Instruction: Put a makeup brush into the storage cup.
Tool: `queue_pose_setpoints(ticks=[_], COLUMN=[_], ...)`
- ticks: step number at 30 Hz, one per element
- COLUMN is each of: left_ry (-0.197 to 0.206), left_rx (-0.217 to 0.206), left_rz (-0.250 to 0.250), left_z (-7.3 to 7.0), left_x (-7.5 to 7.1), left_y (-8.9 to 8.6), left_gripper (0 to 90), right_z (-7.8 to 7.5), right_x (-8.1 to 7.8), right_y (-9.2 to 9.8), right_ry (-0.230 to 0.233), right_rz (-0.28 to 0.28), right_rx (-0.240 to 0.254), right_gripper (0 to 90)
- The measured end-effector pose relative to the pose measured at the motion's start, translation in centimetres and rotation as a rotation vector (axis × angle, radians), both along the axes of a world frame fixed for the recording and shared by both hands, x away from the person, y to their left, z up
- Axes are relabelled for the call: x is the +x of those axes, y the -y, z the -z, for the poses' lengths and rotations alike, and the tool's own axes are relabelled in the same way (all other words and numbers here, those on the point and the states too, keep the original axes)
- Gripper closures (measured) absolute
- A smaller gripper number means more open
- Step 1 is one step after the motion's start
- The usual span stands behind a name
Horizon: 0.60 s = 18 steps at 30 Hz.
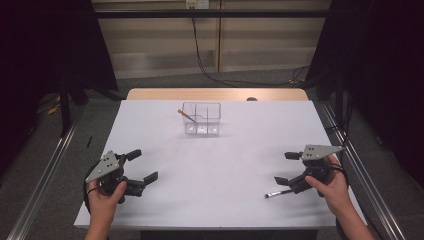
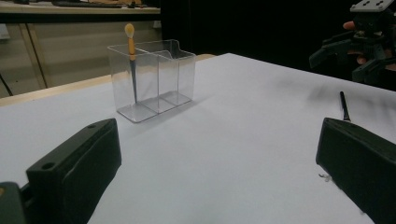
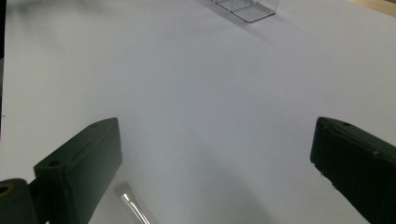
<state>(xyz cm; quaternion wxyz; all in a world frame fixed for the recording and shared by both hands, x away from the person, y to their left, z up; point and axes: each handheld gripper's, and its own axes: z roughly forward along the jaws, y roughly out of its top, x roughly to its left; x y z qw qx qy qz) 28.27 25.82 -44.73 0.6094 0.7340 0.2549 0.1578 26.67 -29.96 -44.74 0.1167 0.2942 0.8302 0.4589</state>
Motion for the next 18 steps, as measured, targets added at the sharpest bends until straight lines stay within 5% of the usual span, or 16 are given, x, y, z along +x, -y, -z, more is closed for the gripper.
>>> queue_pose_setpoints(ticks=[18], left_ry=[-0.004], left_rx=[0.009], left_rz=[0.01], left_z=[0.0], left_x=[0.09], left_y=[0.13], left_gripper=[0.0], right_z=[0.02], right_x=[0.62], right_y=[-0.33], right_ry=[-0.119], right_rz=[-0.074], right_rx=[-0.208], right_gripper=[2.7])
